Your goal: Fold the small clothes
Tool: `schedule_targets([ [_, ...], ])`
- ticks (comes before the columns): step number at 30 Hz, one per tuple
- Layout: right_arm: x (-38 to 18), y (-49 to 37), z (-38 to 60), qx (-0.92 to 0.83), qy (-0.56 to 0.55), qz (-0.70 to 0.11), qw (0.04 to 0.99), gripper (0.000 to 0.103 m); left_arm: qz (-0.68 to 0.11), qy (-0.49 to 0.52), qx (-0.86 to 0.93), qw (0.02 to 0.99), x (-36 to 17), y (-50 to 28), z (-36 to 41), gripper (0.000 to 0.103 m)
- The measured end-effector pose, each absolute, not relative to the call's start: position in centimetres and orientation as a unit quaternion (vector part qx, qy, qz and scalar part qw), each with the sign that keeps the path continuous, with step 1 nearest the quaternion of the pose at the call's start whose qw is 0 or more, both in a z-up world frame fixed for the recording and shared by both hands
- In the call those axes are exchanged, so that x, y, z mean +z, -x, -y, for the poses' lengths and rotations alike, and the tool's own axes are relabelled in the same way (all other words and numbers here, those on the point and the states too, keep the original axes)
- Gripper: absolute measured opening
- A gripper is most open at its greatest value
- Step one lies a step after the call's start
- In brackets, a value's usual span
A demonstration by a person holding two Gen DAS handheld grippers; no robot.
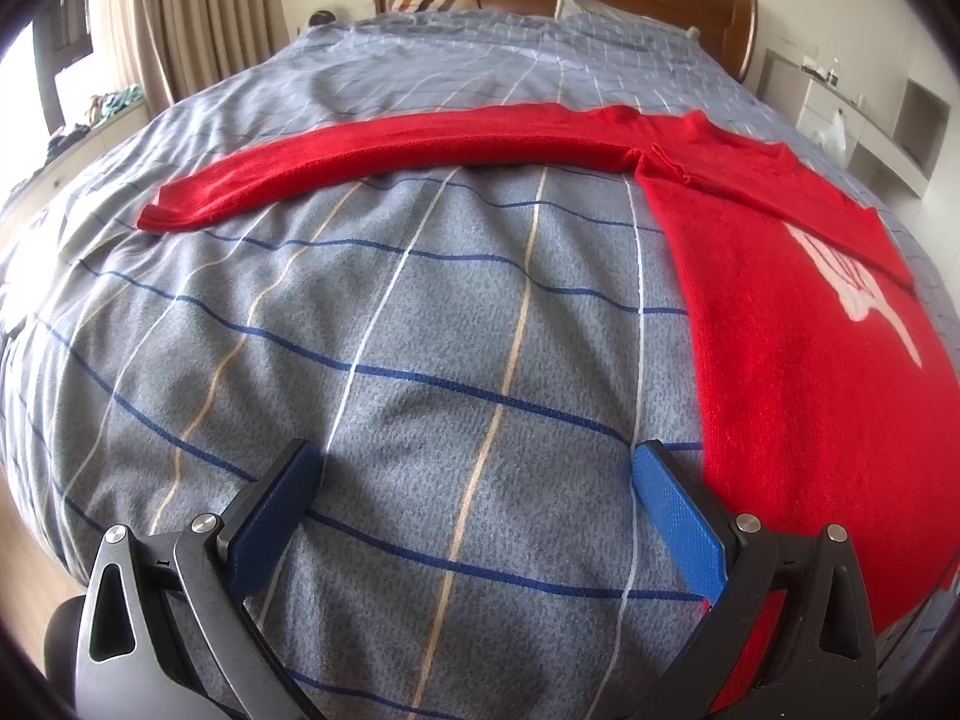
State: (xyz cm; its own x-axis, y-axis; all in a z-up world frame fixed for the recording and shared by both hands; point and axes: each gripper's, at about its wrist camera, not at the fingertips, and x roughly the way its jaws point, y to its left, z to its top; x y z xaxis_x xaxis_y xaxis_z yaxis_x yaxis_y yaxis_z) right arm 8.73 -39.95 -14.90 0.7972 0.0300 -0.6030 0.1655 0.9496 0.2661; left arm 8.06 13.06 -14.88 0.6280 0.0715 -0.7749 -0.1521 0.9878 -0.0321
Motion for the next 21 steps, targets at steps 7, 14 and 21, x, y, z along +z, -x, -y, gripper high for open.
schedule_targets([
  [7, -14.9, -8.74, 39.89, -0.037, -0.154, -0.317, 0.935, 0.08, -0.427, 0.047, 0.062, 0.901, -14.9, -8.1, -13.06, 0.103],
  [14, -15.02, -8.77, 39.9, -0.04, -0.15, -0.318, 0.935, 0.08, -0.427, 0.046, 0.061, 0.901, -14.91, -8.14, -13.04, 0.103],
  [21, -15.0, -8.77, 39.91, -0.039, -0.151, -0.318, 0.935, 0.08, -0.427, 0.046, 0.062, 0.901, -14.92, -8.15, -13.03, 0.103],
])
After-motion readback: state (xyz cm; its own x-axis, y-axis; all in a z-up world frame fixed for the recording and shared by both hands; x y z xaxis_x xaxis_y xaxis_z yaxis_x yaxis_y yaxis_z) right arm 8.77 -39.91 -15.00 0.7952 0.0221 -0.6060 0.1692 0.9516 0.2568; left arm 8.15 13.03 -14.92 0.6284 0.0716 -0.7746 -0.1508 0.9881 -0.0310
